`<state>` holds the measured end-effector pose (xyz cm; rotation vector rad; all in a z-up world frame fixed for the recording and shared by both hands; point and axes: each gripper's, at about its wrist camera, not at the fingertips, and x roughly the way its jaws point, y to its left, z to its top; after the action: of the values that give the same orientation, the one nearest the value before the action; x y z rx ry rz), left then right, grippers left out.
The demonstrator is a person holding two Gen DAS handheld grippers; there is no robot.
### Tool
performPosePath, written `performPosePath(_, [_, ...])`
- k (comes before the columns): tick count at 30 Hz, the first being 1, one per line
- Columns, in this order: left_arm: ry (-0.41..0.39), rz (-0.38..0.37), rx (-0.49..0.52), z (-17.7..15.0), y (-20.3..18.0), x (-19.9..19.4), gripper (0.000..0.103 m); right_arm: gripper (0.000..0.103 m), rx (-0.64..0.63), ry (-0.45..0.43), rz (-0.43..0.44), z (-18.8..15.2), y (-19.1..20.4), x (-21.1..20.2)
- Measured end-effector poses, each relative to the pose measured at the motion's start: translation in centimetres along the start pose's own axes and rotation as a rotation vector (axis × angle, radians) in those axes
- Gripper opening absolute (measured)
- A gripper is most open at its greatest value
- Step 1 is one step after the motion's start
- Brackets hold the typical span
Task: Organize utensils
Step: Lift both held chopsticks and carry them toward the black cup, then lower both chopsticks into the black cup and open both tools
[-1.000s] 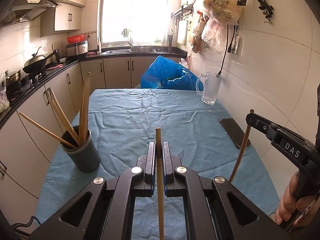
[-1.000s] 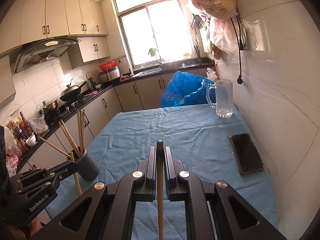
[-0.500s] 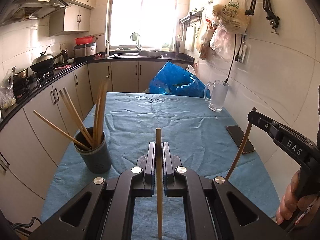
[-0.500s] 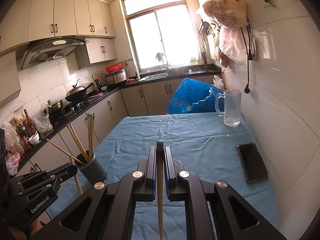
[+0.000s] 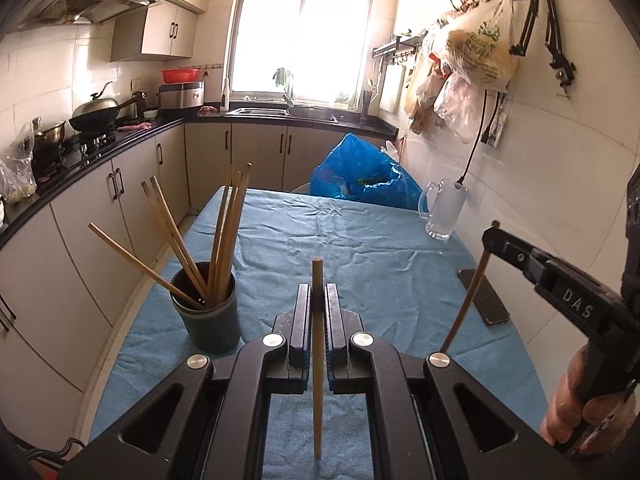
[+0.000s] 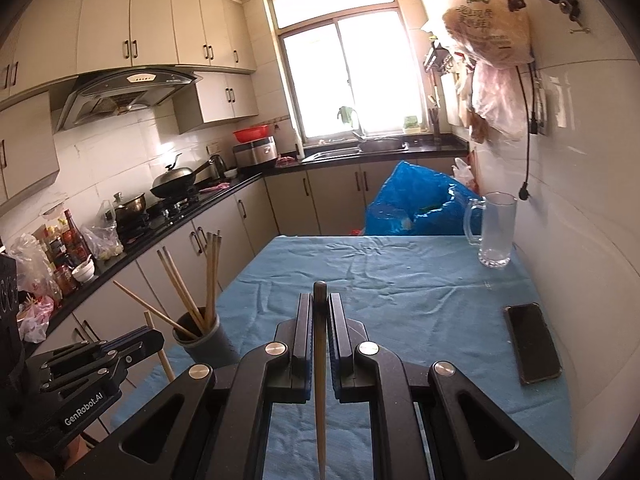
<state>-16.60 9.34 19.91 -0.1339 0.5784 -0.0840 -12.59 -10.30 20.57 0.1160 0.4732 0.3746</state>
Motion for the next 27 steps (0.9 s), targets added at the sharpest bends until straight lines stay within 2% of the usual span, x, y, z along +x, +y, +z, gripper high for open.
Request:
performPosePath(7, [-0.041, -0.019, -0.031, 2.2, 2.1, -1.7, 0.005, 0.007, -0.03, -0.006, 0.042, 1.2, 2.2, 0.9])
performPosePath(18, [-0.102, 0.009, -0.049, 5.6, 5.6, -3.7, 0.005, 0.007, -0.048, -0.014, 0.106, 3.4, 5.6, 2.8])
performPosePath(27, [-0.109, 0.029, -0.006, 7.7, 6.6, -4.4, 0.005, 0.007, -0.069, -0.023, 0.147, 5.3, 8.1, 4.9])
